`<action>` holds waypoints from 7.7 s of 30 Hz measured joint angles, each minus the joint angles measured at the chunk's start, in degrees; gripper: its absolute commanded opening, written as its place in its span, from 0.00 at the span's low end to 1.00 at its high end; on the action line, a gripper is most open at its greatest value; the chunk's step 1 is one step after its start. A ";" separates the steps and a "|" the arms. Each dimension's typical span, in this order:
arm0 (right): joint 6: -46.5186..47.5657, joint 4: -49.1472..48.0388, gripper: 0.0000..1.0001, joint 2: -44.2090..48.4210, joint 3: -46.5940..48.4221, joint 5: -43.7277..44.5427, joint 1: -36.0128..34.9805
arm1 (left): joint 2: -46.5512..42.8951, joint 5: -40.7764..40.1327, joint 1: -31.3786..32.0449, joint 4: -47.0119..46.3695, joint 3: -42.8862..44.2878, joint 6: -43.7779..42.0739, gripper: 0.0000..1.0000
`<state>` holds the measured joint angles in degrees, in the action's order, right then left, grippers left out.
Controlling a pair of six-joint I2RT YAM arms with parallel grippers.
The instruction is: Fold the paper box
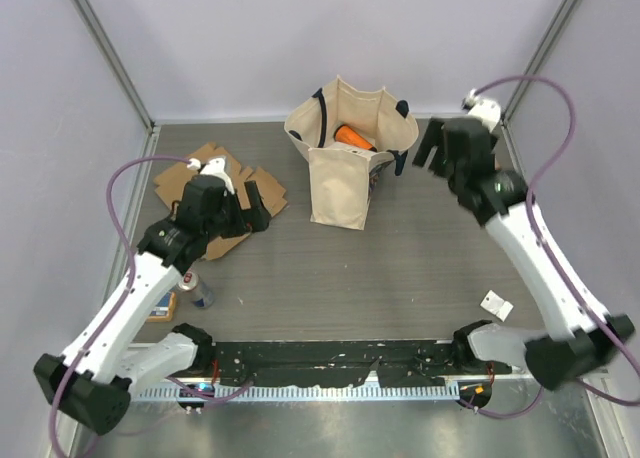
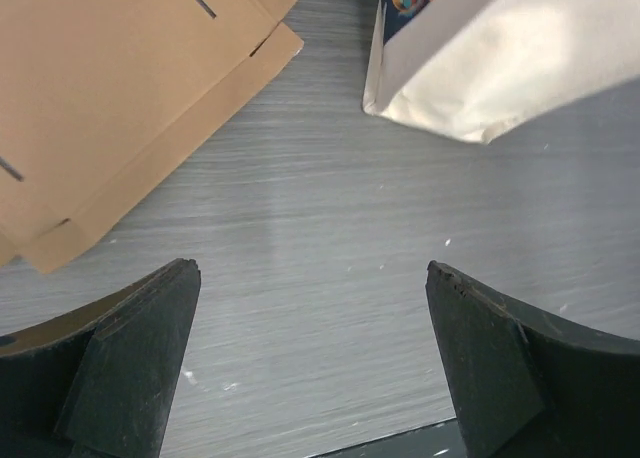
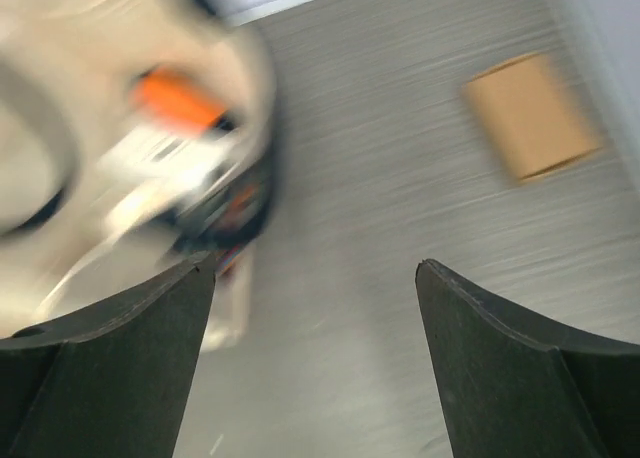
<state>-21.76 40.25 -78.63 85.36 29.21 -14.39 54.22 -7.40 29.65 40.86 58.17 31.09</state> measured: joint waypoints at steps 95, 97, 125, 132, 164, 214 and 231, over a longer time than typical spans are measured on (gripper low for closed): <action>26.16 1.11 0.01 18.93 -10.16 -30.27 -34.03 | 12.79 55.87 -5.29 -17.42 23.50 -38.07 0.97; 26.32 0.74 0.01 18.34 -10.16 -33.31 -32.87 | 15.30 58.42 -5.29 -14.43 26.34 -41.92 0.91; 23.56 -12.74 0.01 7.08 -13.90 -60.28 -20.65 | 13.84 54.36 -10.95 -25.03 13.62 -18.95 0.47; 27.08 -7.26 0.01 2.75 -11.34 -67.12 -20.26 | 16.28 51.06 -10.84 -30.60 22.01 -4.57 0.25; 22.64 -3.37 0.01 -0.98 -3.48 -63.89 -20.11 | 17.84 39.60 5.46 -16.87 23.98 -16.35 0.41; 45.66 12.09 0.01 -21.53 10.14 -34.71 -33.94 | -14.21 20.04 -4.26 -41.27 -23.74 -0.79 0.52; 48.19 12.07 0.01 -22.91 10.86 -40.09 -33.90 | -6.47 21.29 -0.24 -51.74 -26.14 -6.93 0.34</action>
<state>26.44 52.31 -101.54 96.23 -10.87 -48.29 47.75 13.89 29.41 -10.87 32.03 24.16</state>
